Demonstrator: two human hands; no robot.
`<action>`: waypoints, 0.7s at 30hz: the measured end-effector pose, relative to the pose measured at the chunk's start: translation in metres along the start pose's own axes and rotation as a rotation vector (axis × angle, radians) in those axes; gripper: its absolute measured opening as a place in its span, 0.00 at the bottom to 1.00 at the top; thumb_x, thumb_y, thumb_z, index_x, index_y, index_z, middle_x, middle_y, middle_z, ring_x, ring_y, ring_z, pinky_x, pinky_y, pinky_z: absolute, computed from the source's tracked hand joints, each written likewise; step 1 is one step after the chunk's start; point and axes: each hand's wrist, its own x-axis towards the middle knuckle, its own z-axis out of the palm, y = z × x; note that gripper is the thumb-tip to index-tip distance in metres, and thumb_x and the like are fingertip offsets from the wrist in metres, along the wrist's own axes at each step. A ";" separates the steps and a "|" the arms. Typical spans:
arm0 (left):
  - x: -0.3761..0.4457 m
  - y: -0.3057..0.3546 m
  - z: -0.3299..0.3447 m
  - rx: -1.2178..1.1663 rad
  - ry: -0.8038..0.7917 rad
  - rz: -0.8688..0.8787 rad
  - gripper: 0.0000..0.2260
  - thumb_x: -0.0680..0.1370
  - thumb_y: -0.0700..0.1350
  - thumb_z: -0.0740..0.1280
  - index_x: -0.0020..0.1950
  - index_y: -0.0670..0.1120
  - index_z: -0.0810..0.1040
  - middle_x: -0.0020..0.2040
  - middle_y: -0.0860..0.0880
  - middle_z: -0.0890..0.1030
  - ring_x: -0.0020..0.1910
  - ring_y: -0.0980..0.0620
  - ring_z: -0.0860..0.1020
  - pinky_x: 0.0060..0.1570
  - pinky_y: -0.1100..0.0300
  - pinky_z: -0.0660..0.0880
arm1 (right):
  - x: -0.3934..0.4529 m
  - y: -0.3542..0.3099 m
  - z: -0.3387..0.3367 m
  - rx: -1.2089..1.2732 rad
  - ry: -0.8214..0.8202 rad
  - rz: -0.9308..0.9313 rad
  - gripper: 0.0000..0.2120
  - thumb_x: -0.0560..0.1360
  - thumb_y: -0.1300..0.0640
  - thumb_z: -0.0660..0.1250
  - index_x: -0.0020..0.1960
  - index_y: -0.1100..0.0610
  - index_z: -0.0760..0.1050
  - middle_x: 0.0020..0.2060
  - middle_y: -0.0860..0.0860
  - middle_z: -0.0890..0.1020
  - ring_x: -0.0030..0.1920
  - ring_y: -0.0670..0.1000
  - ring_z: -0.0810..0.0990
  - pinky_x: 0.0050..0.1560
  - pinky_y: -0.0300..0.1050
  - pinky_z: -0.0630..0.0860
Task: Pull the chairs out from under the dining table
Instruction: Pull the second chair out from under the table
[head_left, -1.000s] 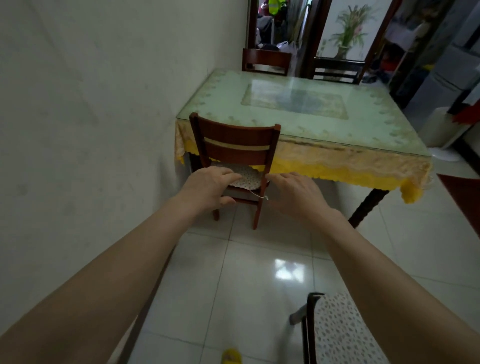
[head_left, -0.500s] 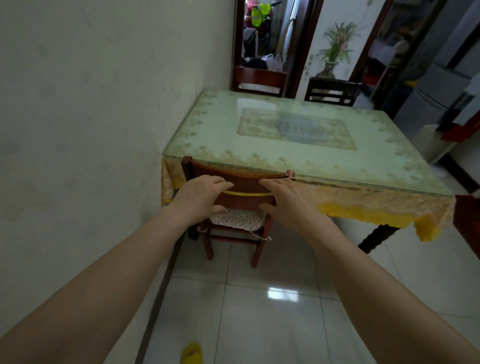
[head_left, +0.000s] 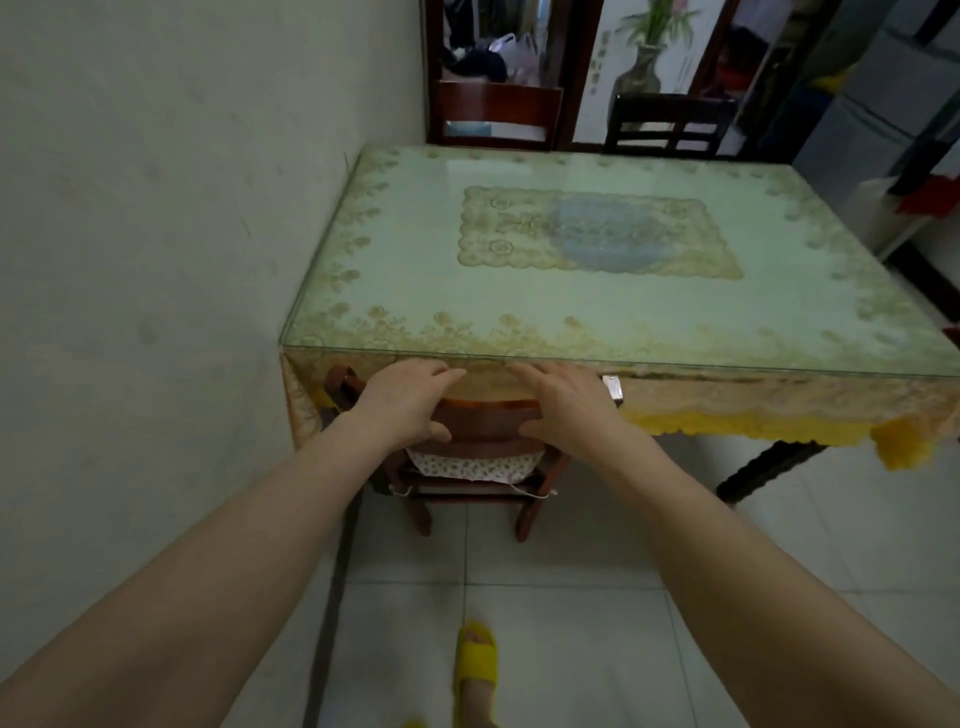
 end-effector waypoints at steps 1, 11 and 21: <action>0.009 -0.004 0.006 0.006 -0.040 -0.008 0.40 0.71 0.59 0.72 0.78 0.52 0.57 0.74 0.50 0.66 0.71 0.47 0.66 0.65 0.50 0.70 | 0.012 0.004 0.006 -0.013 -0.047 -0.007 0.39 0.70 0.47 0.74 0.75 0.48 0.59 0.67 0.52 0.73 0.65 0.57 0.72 0.61 0.54 0.71; 0.065 -0.029 0.039 0.009 -0.226 0.037 0.13 0.73 0.56 0.69 0.57 0.58 0.79 0.47 0.53 0.81 0.44 0.49 0.79 0.39 0.55 0.77 | 0.077 0.022 0.052 -0.047 -0.312 -0.080 0.08 0.74 0.57 0.65 0.52 0.51 0.78 0.39 0.51 0.80 0.38 0.54 0.78 0.35 0.46 0.75; 0.073 -0.032 0.042 -0.003 -0.156 0.117 0.09 0.75 0.53 0.67 0.54 0.56 0.80 0.43 0.51 0.81 0.41 0.48 0.78 0.36 0.57 0.71 | 0.069 0.035 0.057 -0.067 -0.145 -0.121 0.04 0.74 0.54 0.66 0.46 0.53 0.77 0.35 0.51 0.78 0.34 0.55 0.74 0.38 0.47 0.73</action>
